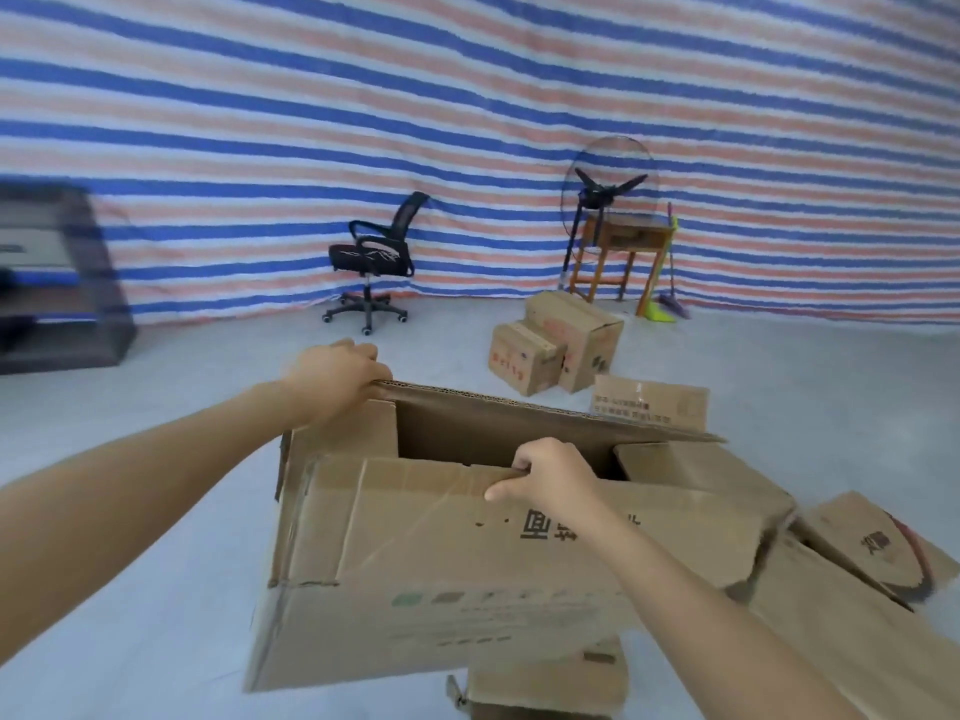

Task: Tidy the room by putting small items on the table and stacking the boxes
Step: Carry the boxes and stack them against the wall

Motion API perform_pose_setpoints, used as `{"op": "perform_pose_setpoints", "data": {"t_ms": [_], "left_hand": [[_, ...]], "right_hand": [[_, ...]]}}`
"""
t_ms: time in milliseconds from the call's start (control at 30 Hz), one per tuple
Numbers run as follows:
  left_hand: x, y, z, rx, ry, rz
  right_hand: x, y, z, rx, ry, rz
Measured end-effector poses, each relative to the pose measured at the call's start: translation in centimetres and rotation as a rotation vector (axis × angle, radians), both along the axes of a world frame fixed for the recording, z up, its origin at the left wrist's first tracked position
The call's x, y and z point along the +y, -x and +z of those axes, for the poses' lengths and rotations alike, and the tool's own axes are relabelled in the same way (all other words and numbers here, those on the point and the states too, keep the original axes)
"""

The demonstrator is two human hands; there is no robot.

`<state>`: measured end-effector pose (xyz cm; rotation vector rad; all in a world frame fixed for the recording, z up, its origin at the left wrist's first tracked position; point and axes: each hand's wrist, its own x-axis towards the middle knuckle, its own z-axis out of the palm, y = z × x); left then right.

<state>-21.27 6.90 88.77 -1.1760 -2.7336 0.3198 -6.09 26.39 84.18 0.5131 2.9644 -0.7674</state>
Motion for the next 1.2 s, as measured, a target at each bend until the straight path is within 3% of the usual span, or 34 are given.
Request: {"op": "perform_pose_setpoints", "data": {"t_ms": [267,567,833,1200], "left_hand": [[-26.2,4.4,3.5,0.085,-0.069,0.335],[-51.0,1.4,3.5,0.108,-0.031,0.75],[-68.1,-3.4,-1.2,0.025,-0.066,1.128],[-87.6,-3.4,-5.7,-0.092,-0.029,1.557]], "right_hand": [[-22.4,12.4,3.1,0.05,-0.005,0.428],[-46.5,19.4,3.2,0.009,0.085,0.867],[-66.0,23.1,-1.6,-0.167,0.079,1.246],[-90.3,30.2,-5.8,-0.284,0.082,1.573]]}}
